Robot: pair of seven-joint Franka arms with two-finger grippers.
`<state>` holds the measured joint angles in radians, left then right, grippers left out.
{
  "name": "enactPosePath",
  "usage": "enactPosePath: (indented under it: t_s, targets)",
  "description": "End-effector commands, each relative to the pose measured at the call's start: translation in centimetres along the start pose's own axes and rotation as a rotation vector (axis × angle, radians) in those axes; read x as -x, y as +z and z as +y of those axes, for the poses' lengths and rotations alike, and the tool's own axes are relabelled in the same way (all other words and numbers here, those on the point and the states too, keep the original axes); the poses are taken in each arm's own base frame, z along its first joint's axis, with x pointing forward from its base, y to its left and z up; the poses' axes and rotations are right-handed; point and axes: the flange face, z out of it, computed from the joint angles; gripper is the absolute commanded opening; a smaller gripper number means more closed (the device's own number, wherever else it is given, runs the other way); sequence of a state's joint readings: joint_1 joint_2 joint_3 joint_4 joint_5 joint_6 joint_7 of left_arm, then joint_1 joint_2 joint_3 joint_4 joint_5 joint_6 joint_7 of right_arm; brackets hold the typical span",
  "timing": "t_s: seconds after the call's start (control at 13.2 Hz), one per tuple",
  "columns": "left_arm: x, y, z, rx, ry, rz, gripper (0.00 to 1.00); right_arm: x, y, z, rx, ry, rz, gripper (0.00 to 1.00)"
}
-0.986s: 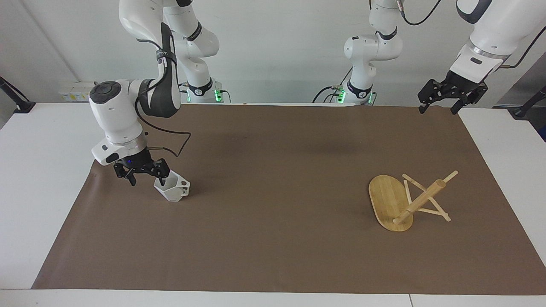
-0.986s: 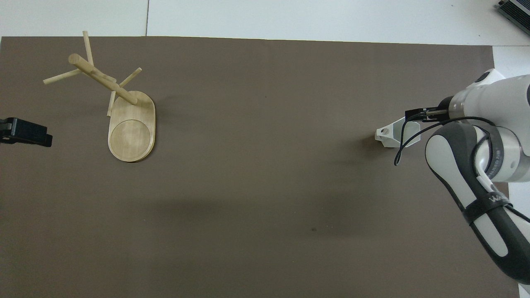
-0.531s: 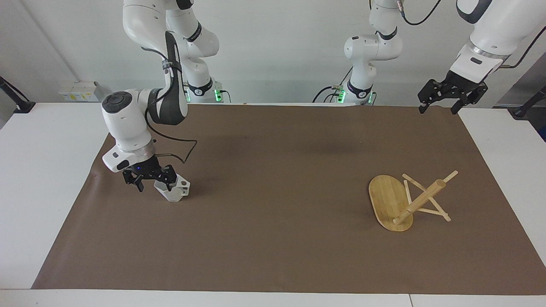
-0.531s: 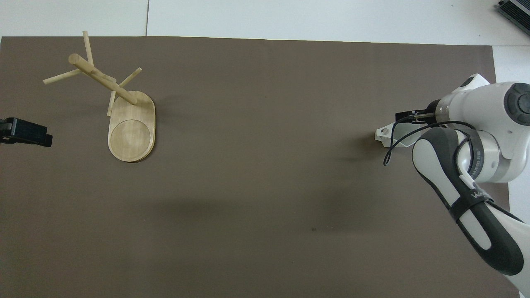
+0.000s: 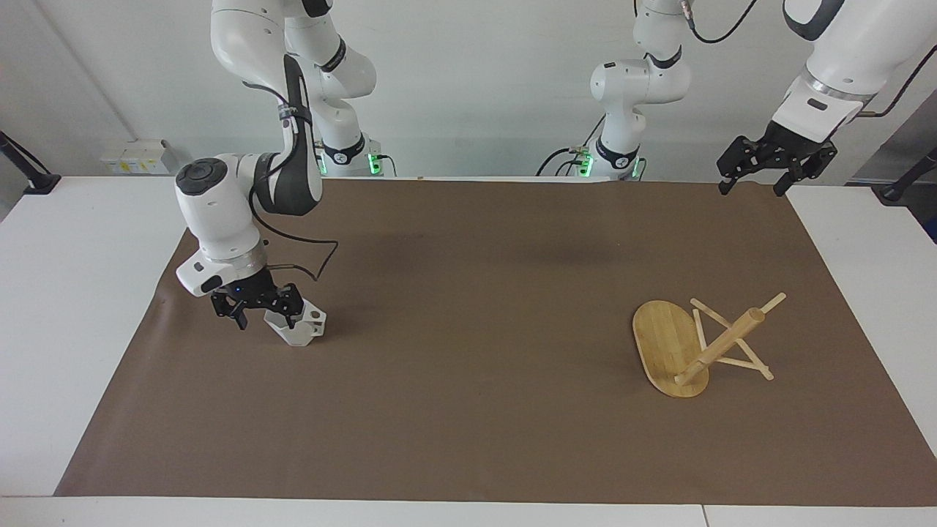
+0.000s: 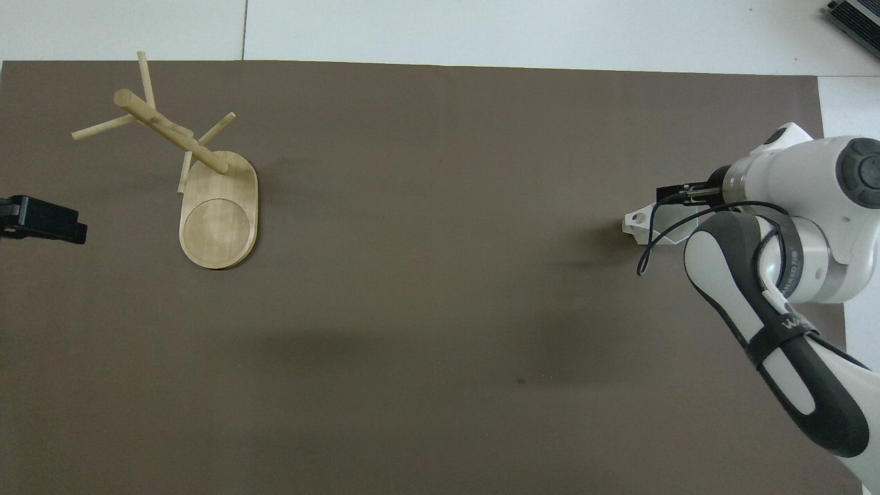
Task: Hang cup on rack
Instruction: 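Close the right gripper on the white cup's rim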
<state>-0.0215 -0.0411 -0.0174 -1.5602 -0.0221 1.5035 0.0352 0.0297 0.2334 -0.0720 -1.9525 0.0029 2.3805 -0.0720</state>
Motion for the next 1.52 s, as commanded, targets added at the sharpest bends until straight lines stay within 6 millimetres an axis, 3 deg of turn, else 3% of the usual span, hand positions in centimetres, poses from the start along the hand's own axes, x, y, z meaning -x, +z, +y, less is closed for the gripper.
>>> enactPosePath:
  t_s: [0.0,0.23,0.68,0.83,1.44]
  targets:
    - [0.6,-0.3,-0.1,-0.015,0.005,0.000,1.00,0.4,0.2,0.0,-0.003,-0.011,0.003,0.81]
    - [0.5,-0.4,-0.2,-0.015,0.000,0.004,1.00,0.4,0.2,0.0,-0.003,-0.011,0.003,0.49]
    - [0.5,-0.4,0.0,-0.015,0.003,0.010,1.00,0.4,0.1,0.0,-0.004,-0.005,0.003,0.13]
    - [0.4,-0.4,-0.2,-0.015,0.000,0.012,1.00,0.3,0.1,-0.9,-0.006,-0.017,0.004,0.00]
    - [0.4,-0.5,0.2,-0.015,0.006,0.015,1.00,0.3,-0.1,-1.8,-0.014,-0.030,-0.028,0.00]
